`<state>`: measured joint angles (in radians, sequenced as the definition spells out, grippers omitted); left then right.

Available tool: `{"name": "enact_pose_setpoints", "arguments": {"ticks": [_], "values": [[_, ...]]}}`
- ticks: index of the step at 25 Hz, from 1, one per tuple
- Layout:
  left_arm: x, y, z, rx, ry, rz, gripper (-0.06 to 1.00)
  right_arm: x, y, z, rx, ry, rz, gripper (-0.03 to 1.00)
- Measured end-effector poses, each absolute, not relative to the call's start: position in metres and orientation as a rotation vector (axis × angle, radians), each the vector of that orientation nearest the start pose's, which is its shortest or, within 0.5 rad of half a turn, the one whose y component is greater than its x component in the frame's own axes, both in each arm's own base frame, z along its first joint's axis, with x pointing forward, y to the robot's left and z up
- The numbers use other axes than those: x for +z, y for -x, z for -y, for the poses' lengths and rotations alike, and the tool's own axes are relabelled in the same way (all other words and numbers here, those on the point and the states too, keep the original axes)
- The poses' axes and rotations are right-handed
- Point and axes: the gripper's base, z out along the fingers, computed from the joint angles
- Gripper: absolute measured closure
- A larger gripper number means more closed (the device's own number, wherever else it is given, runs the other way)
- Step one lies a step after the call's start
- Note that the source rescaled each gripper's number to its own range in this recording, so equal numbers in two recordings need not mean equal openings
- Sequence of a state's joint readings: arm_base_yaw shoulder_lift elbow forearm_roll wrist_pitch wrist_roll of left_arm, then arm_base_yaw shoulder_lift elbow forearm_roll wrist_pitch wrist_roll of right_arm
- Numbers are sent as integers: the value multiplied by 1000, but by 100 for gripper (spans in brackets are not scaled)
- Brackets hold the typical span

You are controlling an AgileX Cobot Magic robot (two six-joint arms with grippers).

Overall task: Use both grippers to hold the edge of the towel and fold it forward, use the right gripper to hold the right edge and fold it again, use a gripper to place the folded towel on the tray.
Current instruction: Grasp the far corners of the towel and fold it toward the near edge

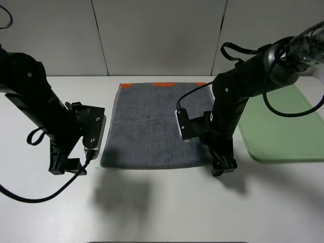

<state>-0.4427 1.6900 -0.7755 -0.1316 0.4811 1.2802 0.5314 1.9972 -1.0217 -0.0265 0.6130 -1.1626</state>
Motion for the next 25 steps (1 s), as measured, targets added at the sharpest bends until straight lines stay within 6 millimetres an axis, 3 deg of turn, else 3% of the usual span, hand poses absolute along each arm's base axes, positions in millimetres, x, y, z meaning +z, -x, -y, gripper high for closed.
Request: {"name": "enact_pose_setpoints", "arguments": {"ticks": [7,11,25], "values": [[129,-257,175,-18,2575,2259,6,92,-288,-168,-50,2316,-2020,-3],[124,-266,190,-4,2571,2273,6,92,-288,-169,-36,2299,-2032,-3],[101,-267,192,33,2510,2233,7,92,-288,-169,-38,2298,-2029,-3]]}}
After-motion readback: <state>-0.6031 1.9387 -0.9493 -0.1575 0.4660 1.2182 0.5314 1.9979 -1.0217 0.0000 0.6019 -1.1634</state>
